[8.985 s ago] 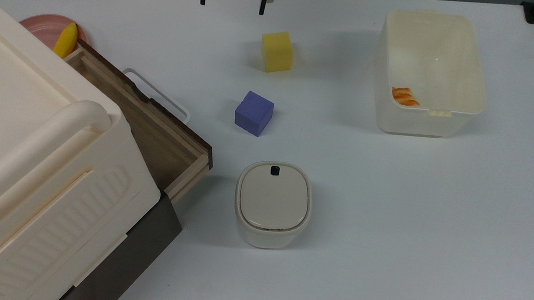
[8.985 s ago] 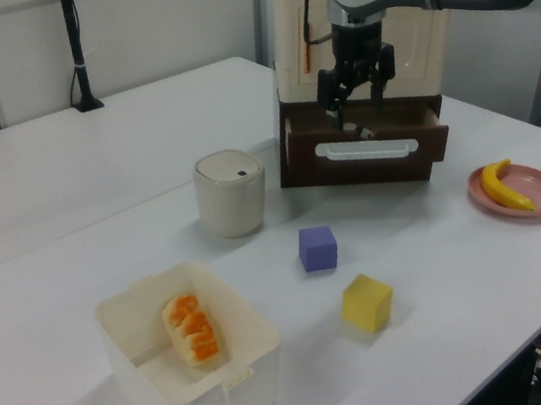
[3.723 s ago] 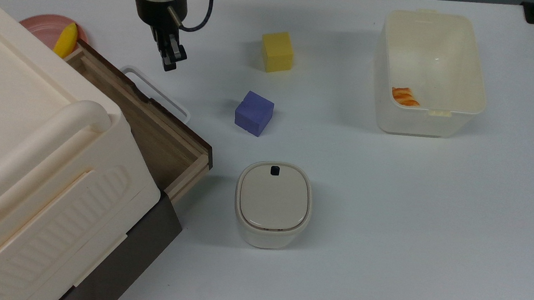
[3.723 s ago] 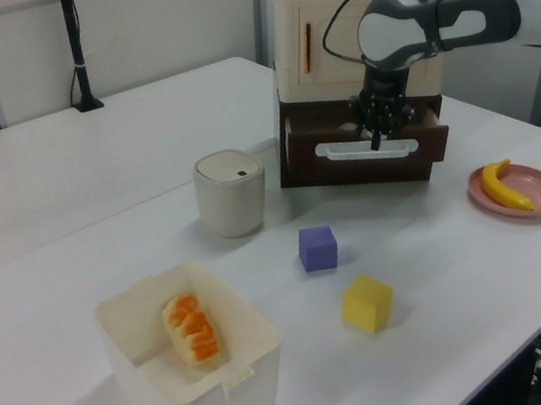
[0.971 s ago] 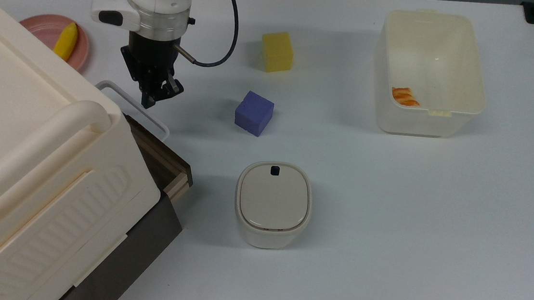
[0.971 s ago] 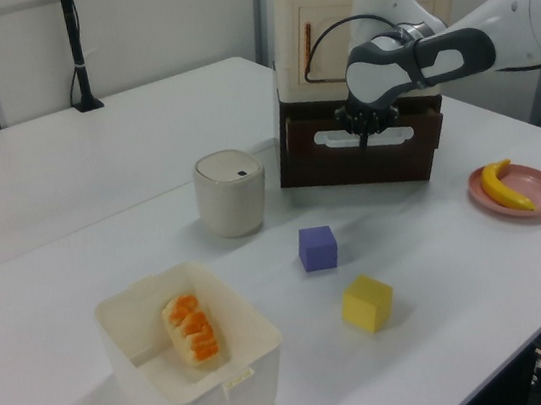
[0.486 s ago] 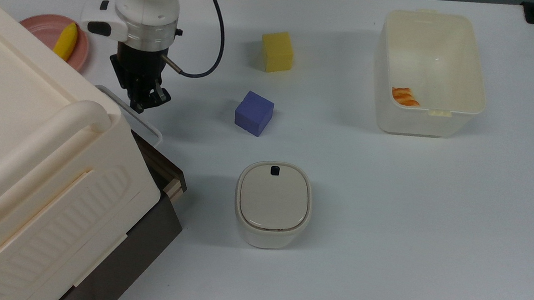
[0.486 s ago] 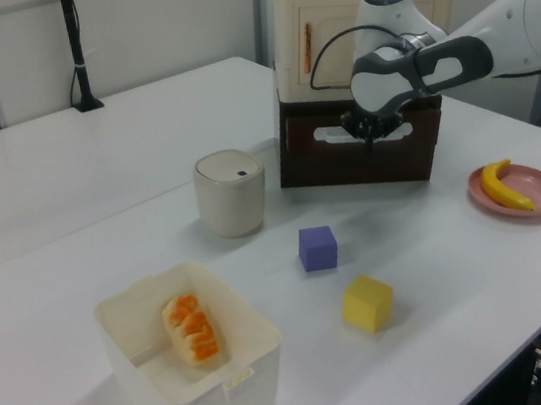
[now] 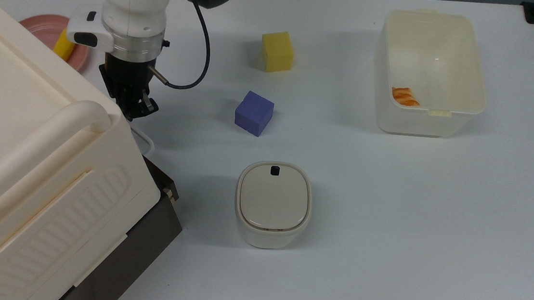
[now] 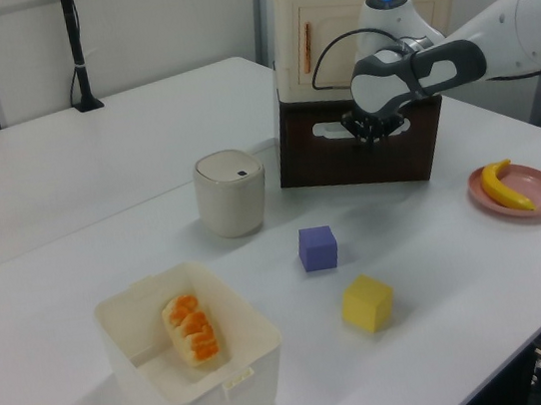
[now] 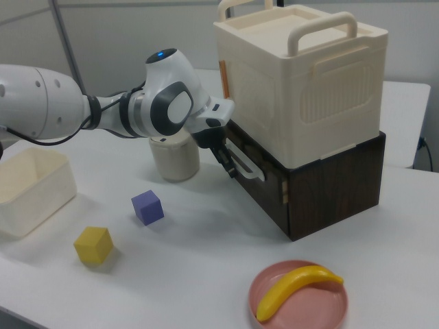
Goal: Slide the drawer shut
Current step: 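Press the drawer fully shut with the gripper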
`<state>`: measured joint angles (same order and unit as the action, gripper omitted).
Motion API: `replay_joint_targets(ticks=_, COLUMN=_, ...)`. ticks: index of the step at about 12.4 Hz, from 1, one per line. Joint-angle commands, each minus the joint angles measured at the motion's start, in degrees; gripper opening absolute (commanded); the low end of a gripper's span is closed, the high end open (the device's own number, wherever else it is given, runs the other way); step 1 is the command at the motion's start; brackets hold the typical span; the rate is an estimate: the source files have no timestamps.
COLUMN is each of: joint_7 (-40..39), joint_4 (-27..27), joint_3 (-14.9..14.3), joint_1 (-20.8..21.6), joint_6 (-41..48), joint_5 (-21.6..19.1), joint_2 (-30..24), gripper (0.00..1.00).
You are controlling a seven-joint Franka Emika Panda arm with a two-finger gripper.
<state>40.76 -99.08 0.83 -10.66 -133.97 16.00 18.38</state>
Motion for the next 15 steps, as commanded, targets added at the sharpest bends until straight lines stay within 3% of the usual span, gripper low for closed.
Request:
replay_joint_targets(ticks=1, joint_7=-0.9, joint_4=2.7, joint_3=-0.3, joint_1=-0.6, joint_6=-1.7, joint_5=1.1, joint_2=1.7, gripper=0.00)
replay_joint_targets(ticks=15, joint_7=-1.0, joint_4=3.7, joint_3=-0.2, joint_1=-1.2, joint_6=-3.4, joint_5=1.1, joint_2=2.8, gripper=0.00)
